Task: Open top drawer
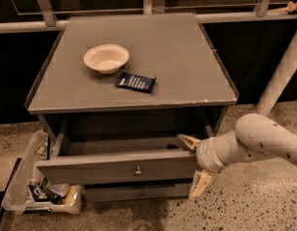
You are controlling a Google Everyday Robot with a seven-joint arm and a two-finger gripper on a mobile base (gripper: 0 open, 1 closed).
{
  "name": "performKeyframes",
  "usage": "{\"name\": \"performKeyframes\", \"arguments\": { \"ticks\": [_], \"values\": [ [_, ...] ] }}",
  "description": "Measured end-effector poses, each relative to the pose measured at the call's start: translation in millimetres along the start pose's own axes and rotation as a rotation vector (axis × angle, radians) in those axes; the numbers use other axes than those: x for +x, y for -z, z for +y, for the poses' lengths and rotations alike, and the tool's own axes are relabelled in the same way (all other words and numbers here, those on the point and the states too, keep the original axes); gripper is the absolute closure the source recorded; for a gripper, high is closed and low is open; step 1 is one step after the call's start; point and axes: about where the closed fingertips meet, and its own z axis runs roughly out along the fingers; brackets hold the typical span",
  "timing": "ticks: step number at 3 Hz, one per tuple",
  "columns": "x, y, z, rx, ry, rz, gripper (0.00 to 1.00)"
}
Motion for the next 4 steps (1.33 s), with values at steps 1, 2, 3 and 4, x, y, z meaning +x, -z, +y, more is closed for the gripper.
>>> {"name": "performKeyframes", "arguments": {
  "ticks": [1,2,3,4],
  "values": [
    [-3.2,4.0,-1.0,-0.002,-0.003,-0.001,0.00],
    [-3.3,4.1,-1.0,-0.002,-0.003,-0.001,0.19],
    [-3.3,4.1,-1.0,-0.002,-0.003,-0.001,0.41],
    [-5.7,7.4,-2.5,-0.002,-0.003,-0.001,0.64]
  ]
}}
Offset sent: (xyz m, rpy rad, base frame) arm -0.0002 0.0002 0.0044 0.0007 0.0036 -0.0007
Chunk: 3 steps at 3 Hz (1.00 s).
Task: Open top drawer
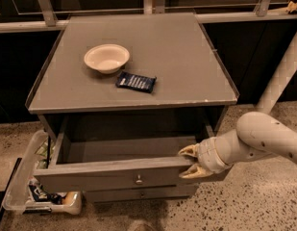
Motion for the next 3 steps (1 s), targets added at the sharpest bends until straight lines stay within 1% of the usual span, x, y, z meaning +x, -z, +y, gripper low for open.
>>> {"name": "performKeyframes", "arguments": {
  "ticks": [1,2,3],
  "values": [
    [-0.9,1.2,-0.4,0.000,0.000,0.000,0.87],
    [-0.9,1.2,-0.4,0.000,0.000,0.000,0.87],
    [-1.0,1.2,-0.3,0.000,0.000,0.000,0.63]
  ]
}}
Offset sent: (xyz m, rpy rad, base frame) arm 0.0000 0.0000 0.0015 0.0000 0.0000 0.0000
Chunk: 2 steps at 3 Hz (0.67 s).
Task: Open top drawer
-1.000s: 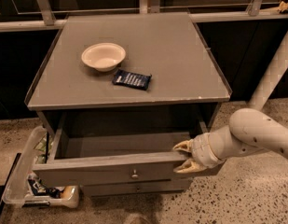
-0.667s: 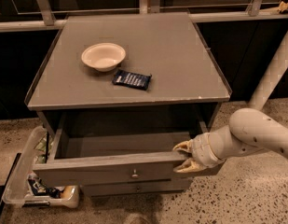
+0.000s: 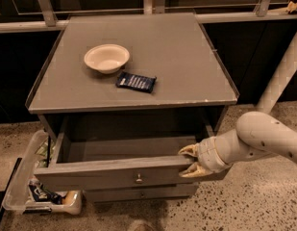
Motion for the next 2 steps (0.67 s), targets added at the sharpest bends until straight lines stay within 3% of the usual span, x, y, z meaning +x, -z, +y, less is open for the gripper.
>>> {"name": "performKeyframes", "arguments": {
  "ticks": [2],
  "values": [
    [0.0,0.0,0.0,0.000,0.000,0.000,0.17]
  ]
}}
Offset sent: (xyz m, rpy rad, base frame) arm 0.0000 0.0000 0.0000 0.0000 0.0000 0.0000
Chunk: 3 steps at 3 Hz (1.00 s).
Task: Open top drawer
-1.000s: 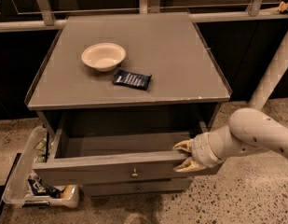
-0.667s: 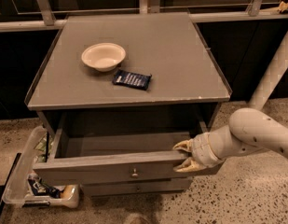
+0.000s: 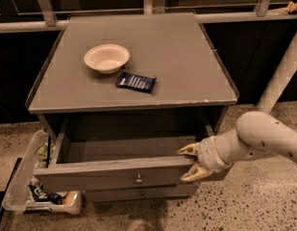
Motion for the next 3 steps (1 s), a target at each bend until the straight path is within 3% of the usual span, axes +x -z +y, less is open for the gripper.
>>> {"name": "performKeyframes", "arguments": {
  "ticks": [1,3],
  "values": [
    [0.0,0.0,0.0,0.000,0.000,0.000,0.18],
    [4.2,5.5,23.8,-0.001,-0.010,0.000,0.64]
  ]
}}
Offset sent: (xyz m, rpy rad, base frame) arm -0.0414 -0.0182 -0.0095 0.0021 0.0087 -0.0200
